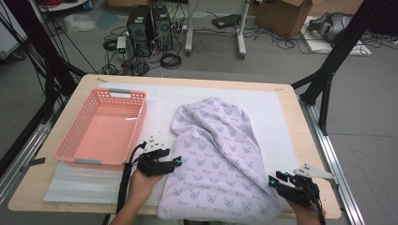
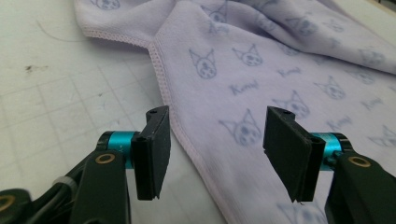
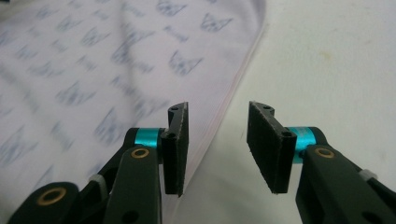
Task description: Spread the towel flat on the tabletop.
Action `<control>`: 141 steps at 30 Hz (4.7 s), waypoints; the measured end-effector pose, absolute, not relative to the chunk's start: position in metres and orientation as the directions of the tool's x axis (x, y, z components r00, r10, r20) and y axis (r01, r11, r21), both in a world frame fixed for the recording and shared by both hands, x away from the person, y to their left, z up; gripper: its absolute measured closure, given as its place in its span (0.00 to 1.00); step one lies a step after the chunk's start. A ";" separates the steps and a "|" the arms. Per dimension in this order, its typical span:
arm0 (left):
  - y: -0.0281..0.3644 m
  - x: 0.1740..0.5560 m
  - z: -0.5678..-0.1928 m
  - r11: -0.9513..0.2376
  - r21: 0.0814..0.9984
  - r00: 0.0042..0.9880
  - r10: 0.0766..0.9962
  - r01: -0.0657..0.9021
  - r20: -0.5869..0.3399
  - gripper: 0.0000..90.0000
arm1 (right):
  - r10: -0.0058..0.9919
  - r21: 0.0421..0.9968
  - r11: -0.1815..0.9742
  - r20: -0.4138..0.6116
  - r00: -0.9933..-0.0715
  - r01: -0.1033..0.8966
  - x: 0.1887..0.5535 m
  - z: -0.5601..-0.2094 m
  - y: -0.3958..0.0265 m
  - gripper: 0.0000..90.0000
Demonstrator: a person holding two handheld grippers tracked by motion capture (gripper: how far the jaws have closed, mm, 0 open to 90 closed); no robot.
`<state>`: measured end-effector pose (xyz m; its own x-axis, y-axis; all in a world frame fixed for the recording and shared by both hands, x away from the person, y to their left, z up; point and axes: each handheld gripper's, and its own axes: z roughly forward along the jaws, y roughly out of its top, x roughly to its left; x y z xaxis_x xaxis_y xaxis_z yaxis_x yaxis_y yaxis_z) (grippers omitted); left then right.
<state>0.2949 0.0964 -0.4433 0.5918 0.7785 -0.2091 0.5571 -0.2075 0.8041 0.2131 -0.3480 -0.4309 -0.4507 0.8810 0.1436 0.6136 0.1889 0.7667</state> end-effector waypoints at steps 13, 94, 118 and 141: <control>0.086 0.294 -0.449 -0.343 0.781 0.643 0.759 0.522 -0.097 0.94 | 0.891 0.742 0.251 0.073 -0.447 0.622 0.266 -0.448 -0.306 0.93; 0.072 0.408 -0.440 -0.218 0.816 0.538 0.832 0.536 -0.132 0.96 | 0.879 0.780 0.234 0.086 -0.469 0.581 0.388 -0.420 -0.337 0.97; 0.088 0.325 -0.439 -0.272 0.834 0.686 0.709 0.481 -0.164 0.78 | 0.809 0.744 0.352 0.063 -0.584 0.568 0.288 -0.429 -0.373 0.92; 0.084 0.386 -0.426 -0.180 0.850 0.619 0.759 0.495 -0.200 0.67 | 0.799 0.711 0.386 0.060 -0.598 0.588 0.428 -0.430 -0.270 0.67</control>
<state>0.3861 0.0842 -0.4259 0.6193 0.7593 -0.1996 0.4950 -0.1803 0.8500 0.4285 -0.2701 -0.4299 -0.5981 0.7992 0.0604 0.5875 0.3859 0.7112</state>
